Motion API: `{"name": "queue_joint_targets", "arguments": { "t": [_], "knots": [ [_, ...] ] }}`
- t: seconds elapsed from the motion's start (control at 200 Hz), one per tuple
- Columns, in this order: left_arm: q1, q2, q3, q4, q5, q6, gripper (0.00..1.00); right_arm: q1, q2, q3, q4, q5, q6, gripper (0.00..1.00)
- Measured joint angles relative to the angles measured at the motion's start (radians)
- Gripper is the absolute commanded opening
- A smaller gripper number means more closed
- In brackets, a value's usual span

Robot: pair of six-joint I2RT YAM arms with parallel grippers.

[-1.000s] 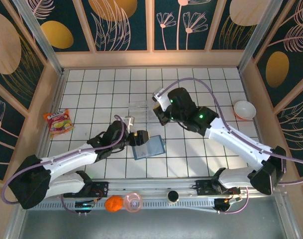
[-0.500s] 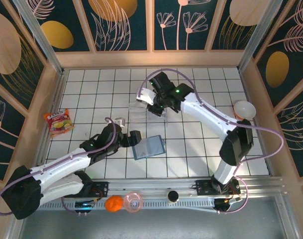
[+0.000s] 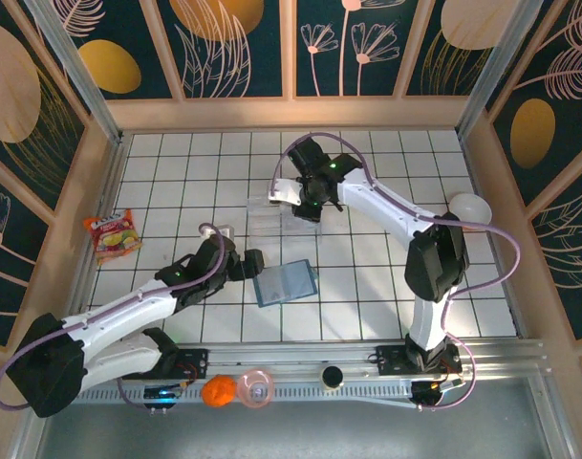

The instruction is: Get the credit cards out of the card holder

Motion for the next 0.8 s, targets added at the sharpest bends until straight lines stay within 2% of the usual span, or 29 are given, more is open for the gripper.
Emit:
{"name": "queue_joint_targets", "arguments": {
  "t": [0.325,0.801],
  "knots": [
    [0.005,0.039,0.002,-0.002,-0.003,0.007,0.97,-0.024,0.021,-0.034,-0.016,-0.016,-0.096,0.0],
    [0.013,0.089,0.006,-0.001,-0.002,0.007,0.97,-0.051,0.026,-0.054,-0.014,-0.031,-0.131,0.0]
  ]
}}
